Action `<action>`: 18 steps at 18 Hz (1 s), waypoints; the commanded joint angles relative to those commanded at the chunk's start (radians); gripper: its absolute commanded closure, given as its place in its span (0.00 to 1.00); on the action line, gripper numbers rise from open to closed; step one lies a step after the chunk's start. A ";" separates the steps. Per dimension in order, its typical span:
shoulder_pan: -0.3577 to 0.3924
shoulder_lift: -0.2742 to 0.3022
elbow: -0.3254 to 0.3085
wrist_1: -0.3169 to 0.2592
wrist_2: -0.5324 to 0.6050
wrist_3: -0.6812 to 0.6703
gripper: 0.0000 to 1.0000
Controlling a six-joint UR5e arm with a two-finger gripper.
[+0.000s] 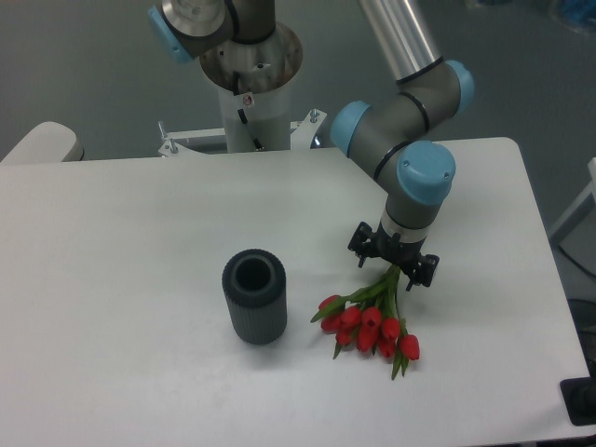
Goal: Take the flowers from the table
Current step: 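Lower the gripper onto the tulip stems just above the blooms, then close the gripper around the tulip stems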
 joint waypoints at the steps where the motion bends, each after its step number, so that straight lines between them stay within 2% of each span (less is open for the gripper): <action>1: -0.002 -0.006 -0.005 0.014 0.000 0.002 0.00; 11: -0.003 -0.029 -0.003 0.025 0.000 0.006 0.00; 14: -0.009 -0.034 -0.012 0.052 0.000 0.005 0.00; 17: -0.012 -0.037 -0.009 0.055 -0.002 0.006 0.00; 18: -0.012 -0.037 -0.006 0.055 -0.003 0.005 0.11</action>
